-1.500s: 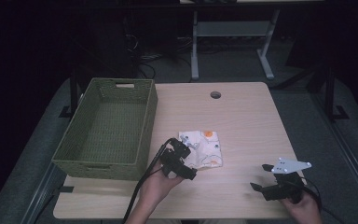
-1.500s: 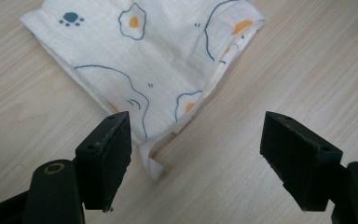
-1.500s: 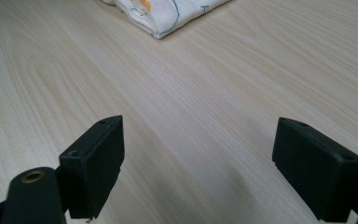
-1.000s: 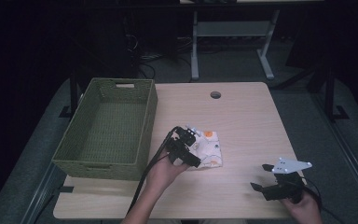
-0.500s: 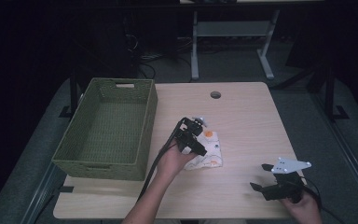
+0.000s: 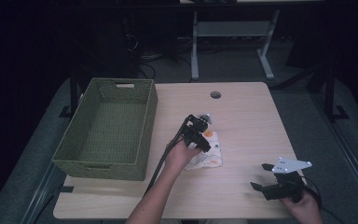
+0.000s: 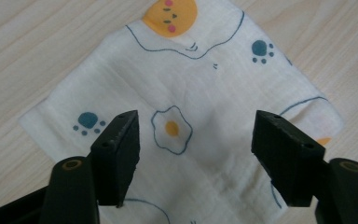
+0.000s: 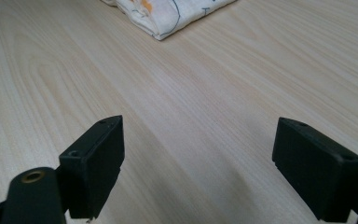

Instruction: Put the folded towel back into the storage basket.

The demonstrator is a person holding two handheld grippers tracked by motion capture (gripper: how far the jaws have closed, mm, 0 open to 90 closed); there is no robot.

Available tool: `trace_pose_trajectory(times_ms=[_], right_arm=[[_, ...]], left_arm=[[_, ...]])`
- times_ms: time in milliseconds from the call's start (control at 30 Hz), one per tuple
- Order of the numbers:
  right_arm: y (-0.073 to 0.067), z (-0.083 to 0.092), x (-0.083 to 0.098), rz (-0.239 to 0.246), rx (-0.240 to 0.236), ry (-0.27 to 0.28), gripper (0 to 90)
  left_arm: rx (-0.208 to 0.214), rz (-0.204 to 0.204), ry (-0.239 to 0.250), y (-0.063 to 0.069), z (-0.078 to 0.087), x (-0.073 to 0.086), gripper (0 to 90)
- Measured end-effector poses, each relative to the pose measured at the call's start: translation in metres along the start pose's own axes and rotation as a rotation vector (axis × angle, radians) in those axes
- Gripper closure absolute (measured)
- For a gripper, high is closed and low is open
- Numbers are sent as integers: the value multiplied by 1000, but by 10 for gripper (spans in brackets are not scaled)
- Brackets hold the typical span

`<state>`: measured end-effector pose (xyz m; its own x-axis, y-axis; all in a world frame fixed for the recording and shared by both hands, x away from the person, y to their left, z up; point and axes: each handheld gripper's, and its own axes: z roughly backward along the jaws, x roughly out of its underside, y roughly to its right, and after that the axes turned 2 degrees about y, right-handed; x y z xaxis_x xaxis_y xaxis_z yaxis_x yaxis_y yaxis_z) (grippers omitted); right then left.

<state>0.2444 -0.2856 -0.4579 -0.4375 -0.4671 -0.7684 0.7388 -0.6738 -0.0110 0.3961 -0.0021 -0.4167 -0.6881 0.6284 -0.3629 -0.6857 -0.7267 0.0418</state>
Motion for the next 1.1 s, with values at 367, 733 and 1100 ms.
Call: trace_pose_trajectory(times_ms=[367, 733, 1100], right_arm=[[1, 3, 1, -1, 9, 3, 164], [1, 2, -1, 3, 9, 2, 164], [1, 2, -1, 3, 11, 5, 164]], left_arm=[[-2, -16, -55, 0, -20, -5, 377], [-23, -73, -97, 7, -25, -9, 458], [-14, -112, -168, 4, -26, -20, 612]])
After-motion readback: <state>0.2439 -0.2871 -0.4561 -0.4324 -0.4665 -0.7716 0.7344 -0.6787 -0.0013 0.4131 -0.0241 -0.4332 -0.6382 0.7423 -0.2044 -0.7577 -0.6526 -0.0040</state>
